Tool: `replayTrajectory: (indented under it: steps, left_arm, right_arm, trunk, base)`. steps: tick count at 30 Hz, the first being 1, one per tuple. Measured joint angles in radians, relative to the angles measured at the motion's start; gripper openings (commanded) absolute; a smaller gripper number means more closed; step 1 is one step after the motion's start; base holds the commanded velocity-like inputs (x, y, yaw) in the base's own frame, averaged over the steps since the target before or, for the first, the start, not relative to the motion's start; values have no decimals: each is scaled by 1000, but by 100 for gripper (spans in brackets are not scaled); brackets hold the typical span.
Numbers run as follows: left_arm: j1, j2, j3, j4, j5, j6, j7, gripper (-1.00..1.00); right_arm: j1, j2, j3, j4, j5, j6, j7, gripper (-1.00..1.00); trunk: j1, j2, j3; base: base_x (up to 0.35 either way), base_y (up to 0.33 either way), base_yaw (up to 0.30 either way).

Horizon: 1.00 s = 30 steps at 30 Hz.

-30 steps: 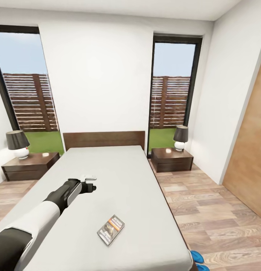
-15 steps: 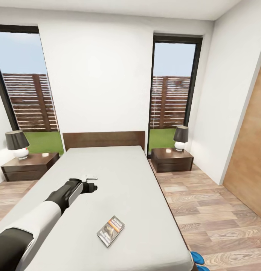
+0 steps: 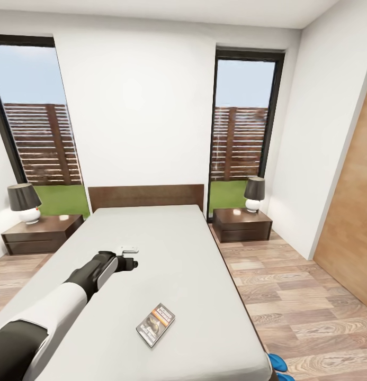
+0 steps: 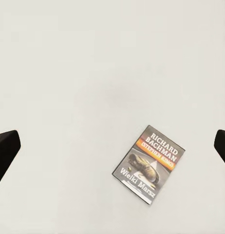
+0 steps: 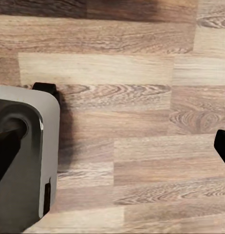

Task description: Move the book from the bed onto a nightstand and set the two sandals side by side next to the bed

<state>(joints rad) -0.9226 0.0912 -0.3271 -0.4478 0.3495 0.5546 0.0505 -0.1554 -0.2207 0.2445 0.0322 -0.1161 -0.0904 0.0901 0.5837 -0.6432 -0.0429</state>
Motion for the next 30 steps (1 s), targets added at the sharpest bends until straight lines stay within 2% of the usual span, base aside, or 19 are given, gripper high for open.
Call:
replayTrajectory:
  steps: [6, 7, 10, 30]
  left_arm:
    - [0, -2, 0, 0, 0, 0, -1, 100]
    - [0, -4, 0, 0, 0, 0, -1, 100]
    - [0, -5, -1, 0, 0, 0, -2, 100]
    - [0, -7, -1, 0, 0, 0, -2, 100]
  right_arm:
    - [60, 3, -3, 1, -3, 0, -1, 100]
    - [98, 5, -4, 1, -4, 0, -1, 100]
    - [125, 8, -6, 1, -4, 0, -2, 100]
    - [149, 10, -8, 1, -4, 0, -6, 100]
  trunk:
    - [0, 0, 0]
    - [0, 0, 0]
    - [0, 0, 0]
    - [0, 0, 0]
  base:
    - [0, 0, 0]
    - [0, 0, 0]
    - [0, 0, 0]
    - [0, 0, -2]
